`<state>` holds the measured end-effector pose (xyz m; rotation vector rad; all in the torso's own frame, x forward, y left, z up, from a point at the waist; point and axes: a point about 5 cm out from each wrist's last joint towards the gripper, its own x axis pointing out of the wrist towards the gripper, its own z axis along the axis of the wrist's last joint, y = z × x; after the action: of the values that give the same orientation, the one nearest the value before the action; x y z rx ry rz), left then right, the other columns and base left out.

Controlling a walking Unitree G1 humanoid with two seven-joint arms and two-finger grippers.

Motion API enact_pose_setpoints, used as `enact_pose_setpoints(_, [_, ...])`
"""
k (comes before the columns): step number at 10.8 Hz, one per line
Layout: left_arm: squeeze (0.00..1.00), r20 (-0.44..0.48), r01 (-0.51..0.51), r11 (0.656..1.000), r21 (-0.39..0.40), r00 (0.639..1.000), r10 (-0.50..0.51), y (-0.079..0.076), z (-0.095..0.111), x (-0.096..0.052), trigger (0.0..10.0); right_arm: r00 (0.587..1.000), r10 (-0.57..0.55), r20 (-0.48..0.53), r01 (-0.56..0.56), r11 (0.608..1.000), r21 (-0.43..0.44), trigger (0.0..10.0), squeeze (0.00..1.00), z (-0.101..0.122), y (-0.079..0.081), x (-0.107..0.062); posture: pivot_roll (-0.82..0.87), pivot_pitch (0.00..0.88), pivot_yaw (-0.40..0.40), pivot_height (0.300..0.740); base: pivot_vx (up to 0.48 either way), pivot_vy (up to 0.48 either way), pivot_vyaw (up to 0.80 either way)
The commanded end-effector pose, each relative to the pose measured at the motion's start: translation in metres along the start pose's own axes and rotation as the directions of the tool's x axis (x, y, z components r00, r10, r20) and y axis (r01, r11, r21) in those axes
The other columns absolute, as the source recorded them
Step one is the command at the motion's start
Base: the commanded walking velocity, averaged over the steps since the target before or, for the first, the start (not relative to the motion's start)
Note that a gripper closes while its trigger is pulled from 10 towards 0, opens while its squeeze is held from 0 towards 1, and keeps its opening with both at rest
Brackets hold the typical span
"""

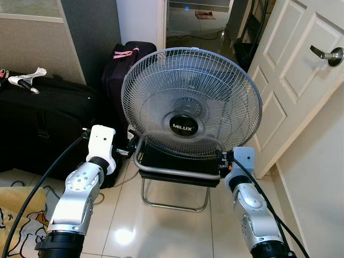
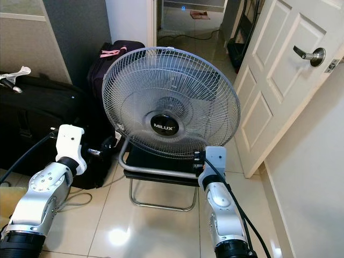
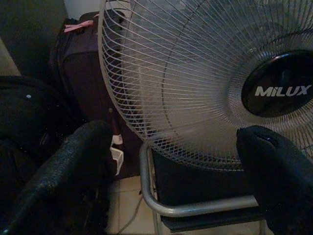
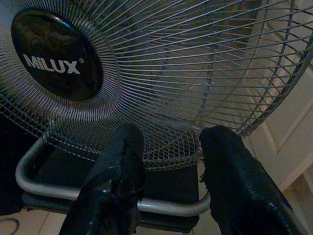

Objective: Clean up the room

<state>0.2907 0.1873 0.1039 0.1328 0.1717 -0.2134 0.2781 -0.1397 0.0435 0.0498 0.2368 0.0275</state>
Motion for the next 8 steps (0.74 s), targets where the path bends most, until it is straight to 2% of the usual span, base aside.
enact_pose_setpoints(1, [0.00,-0.131,-0.192,0.980,-0.059,0.974,0.183,0.012,-0.018,-0.019,10.0,0.996,-0.082,-0.037,0.081,0.996,-0.027,10.0,0.00,0.018,-0.037,-0.006,-0.01,0.000,-0.044,0.740,0.000,0.000,0.00])
enact_pose_setpoints(2, [0.00,-0.115,-0.239,0.970,-0.044,0.966,0.233,0.012,-0.020,-0.023,10.0,0.996,-0.072,-0.045,0.070,0.996,-0.050,10.0,0.00,0.012,-0.040,-0.014,0.01,0.000,-0.053,0.740,0.000,0.000,0.00])
enact_pose_setpoints(3, [0.00,-0.137,-0.259,0.964,-0.062,0.959,0.249,0.014,-0.025,-0.025,10.0,0.995,-0.081,-0.061,0.078,0.996,-0.044,10.0,0.00,0.007,-0.042,-0.017,0.02,0.000,-0.057,0.740,0.000,0.000,0.00])
enact_pose_setpoints(4, [0.00,-0.158,-0.242,0.969,-0.046,0.960,0.232,0.007,-0.031,-0.032,10.0,0.993,-0.075,-0.090,0.069,0.996,-0.061,10.0,0.00,-0.004,-0.040,-0.023,0.02,0.000,-0.058,0.740,0.000,0.000,0.00])
enact_pose_setpoints(8, [0.00,-0.169,-0.250,0.967,-0.039,0.956,0.240,0.008,-0.033,-0.031,10.0,0.991,-0.103,-0.088,0.098,0.994,-0.057,10.0,0.00,-0.004,-0.038,-0.023,0.00,0.000,-0.050,0.740,0.000,0.000,0.00])
